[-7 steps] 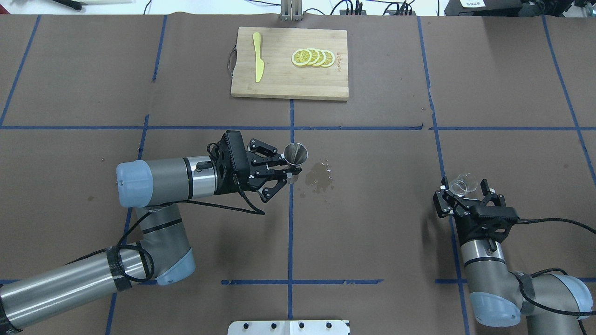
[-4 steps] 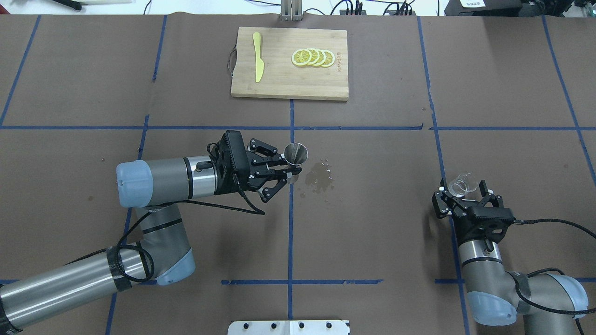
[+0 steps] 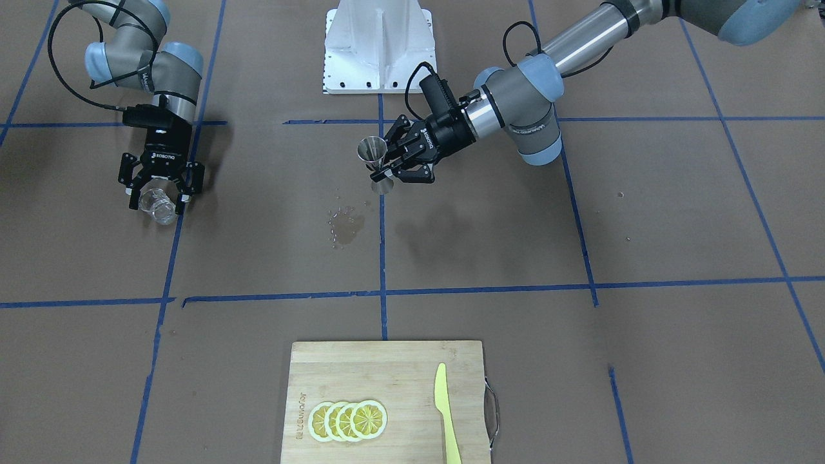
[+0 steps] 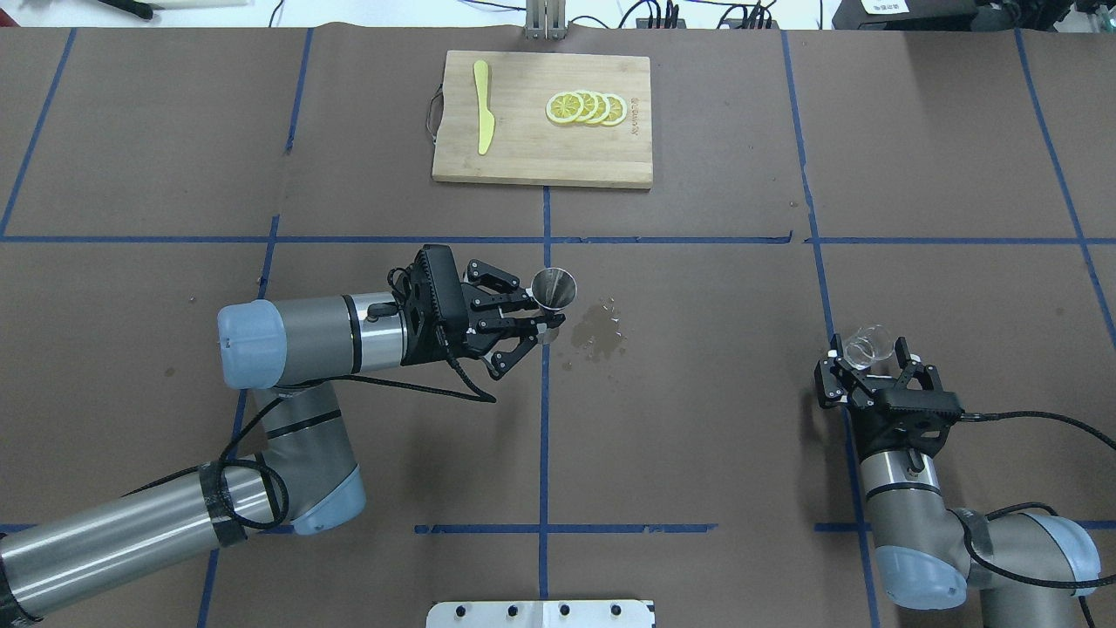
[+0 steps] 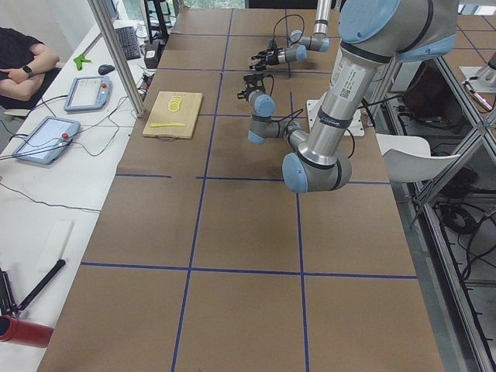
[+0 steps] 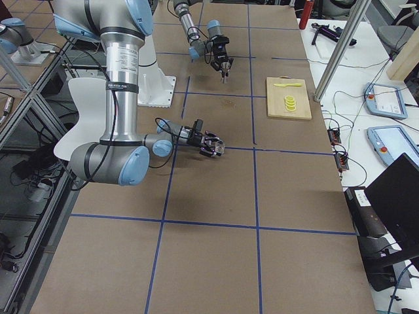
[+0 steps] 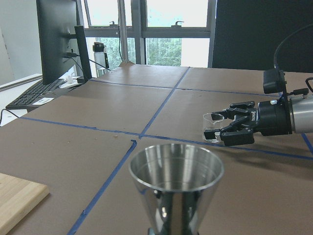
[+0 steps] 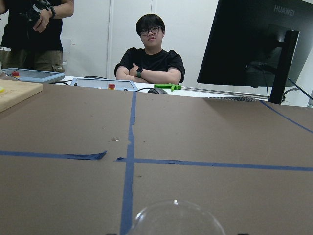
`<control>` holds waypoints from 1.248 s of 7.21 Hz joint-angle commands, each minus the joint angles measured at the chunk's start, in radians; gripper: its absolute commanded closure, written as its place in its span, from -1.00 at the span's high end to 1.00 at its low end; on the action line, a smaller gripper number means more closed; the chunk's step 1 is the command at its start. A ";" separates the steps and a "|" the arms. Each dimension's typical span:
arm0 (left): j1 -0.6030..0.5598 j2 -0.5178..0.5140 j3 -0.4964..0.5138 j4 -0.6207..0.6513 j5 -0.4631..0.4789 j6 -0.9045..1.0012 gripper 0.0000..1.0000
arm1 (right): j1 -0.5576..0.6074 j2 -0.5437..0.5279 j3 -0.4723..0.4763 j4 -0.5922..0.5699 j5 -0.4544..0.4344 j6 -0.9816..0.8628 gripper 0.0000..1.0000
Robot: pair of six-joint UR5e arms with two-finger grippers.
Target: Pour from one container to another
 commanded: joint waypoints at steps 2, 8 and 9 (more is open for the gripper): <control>0.000 0.002 0.000 0.000 0.001 0.000 -1.00 | 0.000 0.012 -0.002 0.000 0.000 0.000 -0.50; 0.003 0.003 0.000 0.000 0.007 0.002 -1.00 | 0.014 0.012 0.115 0.002 0.011 -0.113 -1.00; 0.003 0.009 0.000 -0.002 0.007 0.003 -1.00 | 0.012 0.012 0.154 0.003 0.006 -0.147 -1.00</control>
